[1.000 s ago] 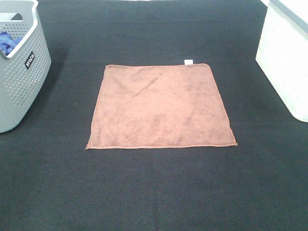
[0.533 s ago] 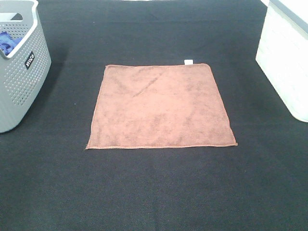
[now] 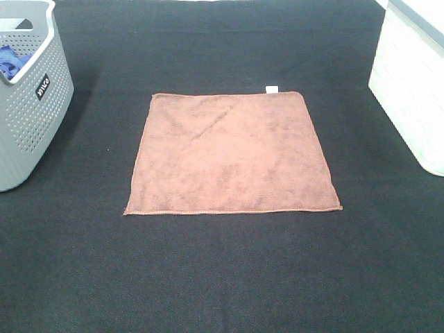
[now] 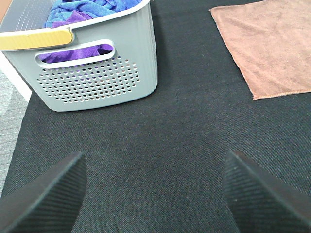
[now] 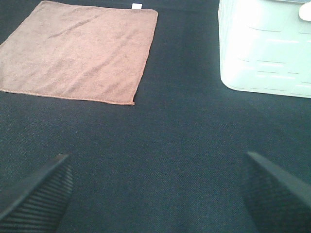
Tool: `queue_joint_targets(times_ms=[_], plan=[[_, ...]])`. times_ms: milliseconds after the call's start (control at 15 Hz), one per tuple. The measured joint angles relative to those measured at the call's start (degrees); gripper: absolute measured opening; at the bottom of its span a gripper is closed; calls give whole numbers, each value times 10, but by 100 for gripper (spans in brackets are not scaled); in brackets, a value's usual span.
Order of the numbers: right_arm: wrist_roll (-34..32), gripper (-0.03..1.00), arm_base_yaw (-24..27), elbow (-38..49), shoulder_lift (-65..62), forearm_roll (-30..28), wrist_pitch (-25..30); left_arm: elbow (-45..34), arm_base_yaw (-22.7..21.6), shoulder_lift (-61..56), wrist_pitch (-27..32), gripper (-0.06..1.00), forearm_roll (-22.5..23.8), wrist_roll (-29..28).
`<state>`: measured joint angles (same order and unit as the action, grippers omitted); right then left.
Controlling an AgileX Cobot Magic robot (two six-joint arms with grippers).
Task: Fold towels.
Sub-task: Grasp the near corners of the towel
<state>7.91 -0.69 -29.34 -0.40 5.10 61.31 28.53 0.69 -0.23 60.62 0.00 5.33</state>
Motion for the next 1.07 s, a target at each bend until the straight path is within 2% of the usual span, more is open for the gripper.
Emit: queue_joint_targets(times_ms=[1067], plan=[[0, 87, 0, 0, 0, 0, 0, 0, 0, 0, 0, 74, 0, 0]])
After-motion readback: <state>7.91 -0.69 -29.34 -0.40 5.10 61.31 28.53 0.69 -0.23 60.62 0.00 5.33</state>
